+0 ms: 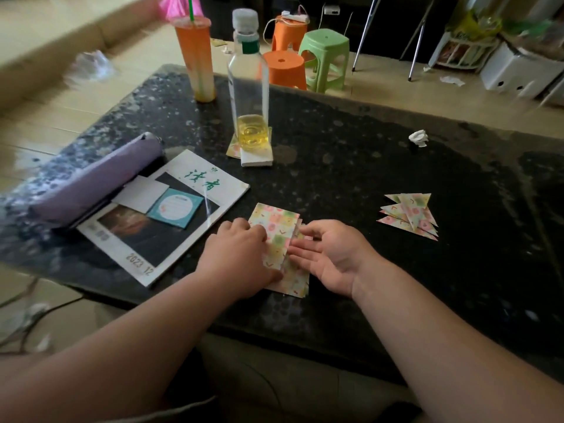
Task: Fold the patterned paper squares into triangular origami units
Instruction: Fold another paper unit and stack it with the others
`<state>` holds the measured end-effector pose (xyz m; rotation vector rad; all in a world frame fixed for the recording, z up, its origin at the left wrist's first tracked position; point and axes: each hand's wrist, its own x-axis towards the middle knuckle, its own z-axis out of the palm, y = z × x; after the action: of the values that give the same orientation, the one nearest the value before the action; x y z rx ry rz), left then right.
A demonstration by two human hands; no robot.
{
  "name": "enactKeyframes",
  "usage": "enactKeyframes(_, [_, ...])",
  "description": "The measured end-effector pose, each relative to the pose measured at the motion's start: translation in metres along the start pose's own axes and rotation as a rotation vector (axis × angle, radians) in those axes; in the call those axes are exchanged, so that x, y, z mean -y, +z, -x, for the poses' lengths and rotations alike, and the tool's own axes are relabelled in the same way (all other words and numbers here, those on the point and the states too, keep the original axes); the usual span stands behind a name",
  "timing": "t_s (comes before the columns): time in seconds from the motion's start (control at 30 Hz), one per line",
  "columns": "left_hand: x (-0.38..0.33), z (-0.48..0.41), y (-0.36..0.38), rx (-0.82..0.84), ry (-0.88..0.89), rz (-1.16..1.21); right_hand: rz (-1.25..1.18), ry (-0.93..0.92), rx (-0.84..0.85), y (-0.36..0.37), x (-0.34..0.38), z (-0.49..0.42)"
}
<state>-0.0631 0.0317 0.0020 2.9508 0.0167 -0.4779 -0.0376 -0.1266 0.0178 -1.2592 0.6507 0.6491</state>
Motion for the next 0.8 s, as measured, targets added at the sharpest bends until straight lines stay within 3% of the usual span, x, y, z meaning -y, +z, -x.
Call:
enactKeyframes(0.33, [0.005, -0.008, -0.005, 0.004, -0.009, 0.16, 0.041, 0.004, 0.048, -0.004, -0.001, 0.002])
enactKeyframes(0.8, [0.002, -0.006, -0.015, 0.025, -0.035, 0.18, 0.073, -0.049, 0.063, -0.002, 0.003, 0.007])
